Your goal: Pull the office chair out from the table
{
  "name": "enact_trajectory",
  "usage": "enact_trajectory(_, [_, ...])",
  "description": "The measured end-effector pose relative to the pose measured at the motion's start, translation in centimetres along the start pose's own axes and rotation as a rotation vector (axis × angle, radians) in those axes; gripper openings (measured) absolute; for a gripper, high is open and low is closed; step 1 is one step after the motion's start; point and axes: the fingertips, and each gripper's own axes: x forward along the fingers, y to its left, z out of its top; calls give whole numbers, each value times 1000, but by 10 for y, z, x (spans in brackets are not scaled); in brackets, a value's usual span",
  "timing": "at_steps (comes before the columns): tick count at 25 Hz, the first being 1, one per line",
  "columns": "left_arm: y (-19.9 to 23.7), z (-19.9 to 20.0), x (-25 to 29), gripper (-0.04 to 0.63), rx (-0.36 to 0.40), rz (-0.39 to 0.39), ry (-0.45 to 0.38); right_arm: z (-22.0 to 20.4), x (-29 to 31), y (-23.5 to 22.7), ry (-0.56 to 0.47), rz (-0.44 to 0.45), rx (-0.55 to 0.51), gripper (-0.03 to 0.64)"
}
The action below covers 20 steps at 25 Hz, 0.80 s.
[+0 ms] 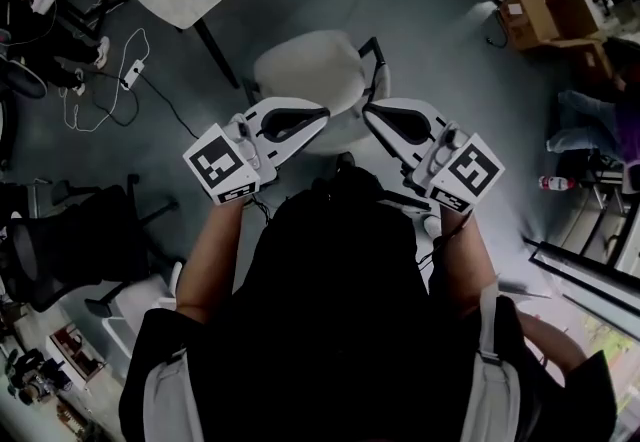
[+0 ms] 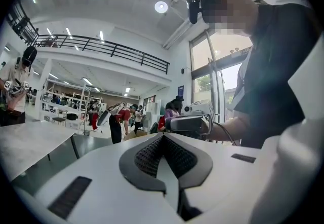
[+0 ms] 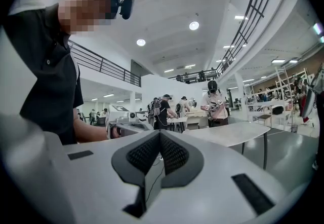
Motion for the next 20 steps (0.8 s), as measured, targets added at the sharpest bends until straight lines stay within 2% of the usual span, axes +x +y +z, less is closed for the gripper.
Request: enact_trajectory(20, [4, -13, -2, 12, -56, -22, 15, -16, 13, 2, 54, 10, -26, 18])
